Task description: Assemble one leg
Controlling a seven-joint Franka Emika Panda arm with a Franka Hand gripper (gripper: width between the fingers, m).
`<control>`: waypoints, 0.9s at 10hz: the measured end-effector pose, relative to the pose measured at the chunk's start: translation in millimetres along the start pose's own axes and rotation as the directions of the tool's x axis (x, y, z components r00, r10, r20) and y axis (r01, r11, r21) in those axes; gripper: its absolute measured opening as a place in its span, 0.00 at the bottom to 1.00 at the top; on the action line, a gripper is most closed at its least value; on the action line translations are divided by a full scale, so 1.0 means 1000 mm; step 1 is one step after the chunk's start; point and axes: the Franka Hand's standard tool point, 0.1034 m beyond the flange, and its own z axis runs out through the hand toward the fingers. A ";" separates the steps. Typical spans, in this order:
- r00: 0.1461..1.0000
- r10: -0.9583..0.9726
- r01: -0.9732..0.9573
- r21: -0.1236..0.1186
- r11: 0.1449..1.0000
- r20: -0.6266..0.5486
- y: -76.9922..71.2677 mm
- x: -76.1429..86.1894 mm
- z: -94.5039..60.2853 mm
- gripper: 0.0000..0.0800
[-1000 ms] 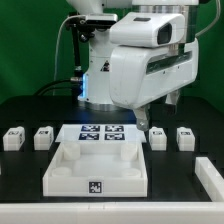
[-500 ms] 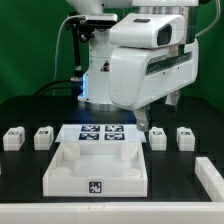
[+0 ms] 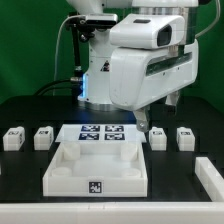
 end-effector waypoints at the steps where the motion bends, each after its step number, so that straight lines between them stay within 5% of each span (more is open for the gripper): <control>1: 1.000 0.000 0.000 0.000 1.000 0.000 0.000 0.000 0.000 0.81; 4: 0.999 -0.040 0.040 -0.004 0.999 -0.004 -0.001 -0.004 0.002 0.81; 7: 0.936 -0.352 0.352 -0.013 0.936 -0.007 -0.031 -0.079 0.030 0.81; 9: 0.852 -0.523 0.523 0.005 0.852 -0.010 -0.036 -0.118 0.054 0.81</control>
Offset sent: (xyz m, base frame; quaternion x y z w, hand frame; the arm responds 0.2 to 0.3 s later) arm 0.0000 0.0000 0.0000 0.0000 0.0000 -0.0899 0.9960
